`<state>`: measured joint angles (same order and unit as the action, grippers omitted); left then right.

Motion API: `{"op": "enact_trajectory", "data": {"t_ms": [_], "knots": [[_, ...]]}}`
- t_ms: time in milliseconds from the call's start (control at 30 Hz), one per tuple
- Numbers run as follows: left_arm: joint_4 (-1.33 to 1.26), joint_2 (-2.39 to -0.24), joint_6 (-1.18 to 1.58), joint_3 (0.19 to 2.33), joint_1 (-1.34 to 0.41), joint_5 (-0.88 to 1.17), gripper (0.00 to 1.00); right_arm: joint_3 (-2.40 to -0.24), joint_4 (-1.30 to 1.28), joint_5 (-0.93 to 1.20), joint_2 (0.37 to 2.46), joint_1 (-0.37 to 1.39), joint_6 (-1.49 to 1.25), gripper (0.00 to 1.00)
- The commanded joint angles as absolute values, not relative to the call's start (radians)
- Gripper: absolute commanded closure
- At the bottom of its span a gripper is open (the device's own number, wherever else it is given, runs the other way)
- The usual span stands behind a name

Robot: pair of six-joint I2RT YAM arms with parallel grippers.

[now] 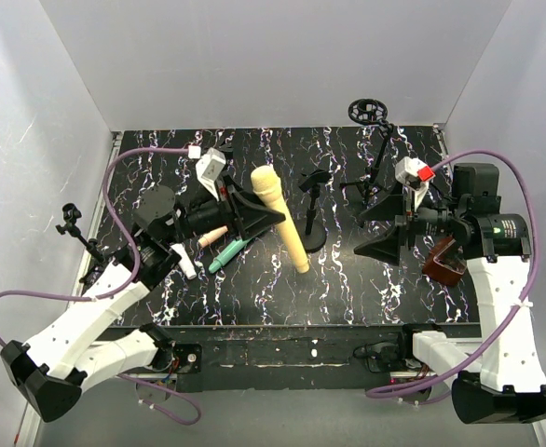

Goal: Attach the microphones to the stand

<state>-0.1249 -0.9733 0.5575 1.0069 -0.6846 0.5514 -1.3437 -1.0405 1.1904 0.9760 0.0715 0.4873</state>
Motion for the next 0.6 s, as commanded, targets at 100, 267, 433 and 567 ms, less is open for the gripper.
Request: {"op": "enact_trajectory", "data": {"t_ms": [100,267,433,567], "knots": [[-0.029,-0.827,0.473,0.879,-0.683,0.575,1.0,-1.312,-1.089,1.246,0.943,-0.018,0.583,0.02],[0.038,-0.761,0.434,0.813,-0.683,0.552,1.0,-1.298,-1.095,1.233,0.934,-0.064,0.607,0.02],[0.063,-0.703,0.382,0.758,-0.684,0.519,1.0,-1.319,-1.098,1.201,0.94,-0.103,0.62,0.02],[0.087,-0.689,0.335,0.732,-0.684,0.506,1.0,-1.321,-1.074,1.174,0.95,-0.126,0.618,0.02]]}}
